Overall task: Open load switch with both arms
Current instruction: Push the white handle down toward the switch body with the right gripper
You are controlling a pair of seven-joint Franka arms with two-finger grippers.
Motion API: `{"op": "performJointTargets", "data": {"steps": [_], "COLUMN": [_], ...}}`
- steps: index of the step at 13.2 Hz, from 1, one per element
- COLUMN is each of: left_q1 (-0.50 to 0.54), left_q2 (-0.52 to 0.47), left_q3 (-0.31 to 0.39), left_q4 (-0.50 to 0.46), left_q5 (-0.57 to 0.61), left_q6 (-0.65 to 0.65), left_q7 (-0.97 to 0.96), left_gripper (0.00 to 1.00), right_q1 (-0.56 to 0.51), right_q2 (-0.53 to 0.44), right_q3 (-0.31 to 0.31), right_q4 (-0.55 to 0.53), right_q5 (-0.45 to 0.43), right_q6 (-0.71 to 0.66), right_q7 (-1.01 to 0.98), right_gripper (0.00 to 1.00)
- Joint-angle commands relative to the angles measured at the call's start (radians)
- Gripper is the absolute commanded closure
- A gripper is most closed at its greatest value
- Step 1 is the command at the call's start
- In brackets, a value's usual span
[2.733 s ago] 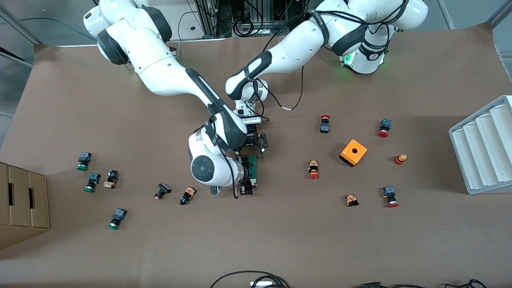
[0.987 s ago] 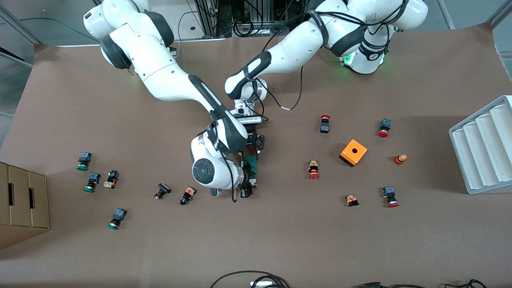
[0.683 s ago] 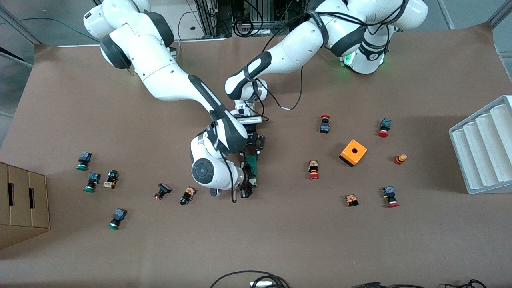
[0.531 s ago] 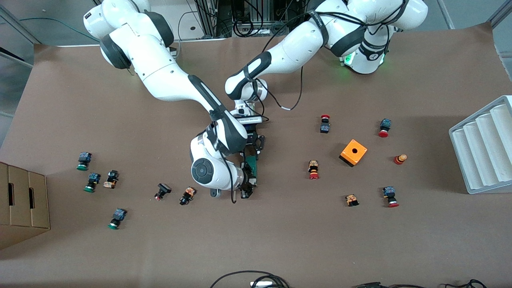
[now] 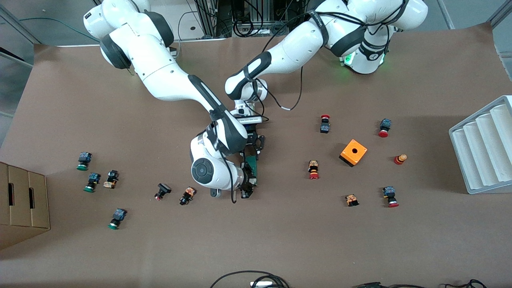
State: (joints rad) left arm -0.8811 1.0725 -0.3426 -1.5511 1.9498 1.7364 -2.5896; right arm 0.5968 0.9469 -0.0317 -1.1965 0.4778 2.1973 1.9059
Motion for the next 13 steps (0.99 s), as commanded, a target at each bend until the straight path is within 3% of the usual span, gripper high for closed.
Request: {"op": "performJointTargets", "data": {"steps": [1,13], "left_q1": [-0.001,0.001], "left_q2": [0.021,0.021], "left_q3": [-0.007,-0.007], "left_q4": [0.029,0.023], "left_q5": [0.008,0.008], "left_q6": [-0.001,0.000], "left_q7": [0.009,0.023], "left_gripper": [0.45,0.48], "right_q1": [-0.002,0.004], "right_q2": [-0.005,-0.129], "right_q3": [-0.002,-0.001], "right_q4": [-0.001,-0.146], "right_q5": [0.027,0.024], "right_q6": [-0.010,-0.008], "right_q7": [-0.001,-0.030], "right_gripper": [0.73,0.74]}}
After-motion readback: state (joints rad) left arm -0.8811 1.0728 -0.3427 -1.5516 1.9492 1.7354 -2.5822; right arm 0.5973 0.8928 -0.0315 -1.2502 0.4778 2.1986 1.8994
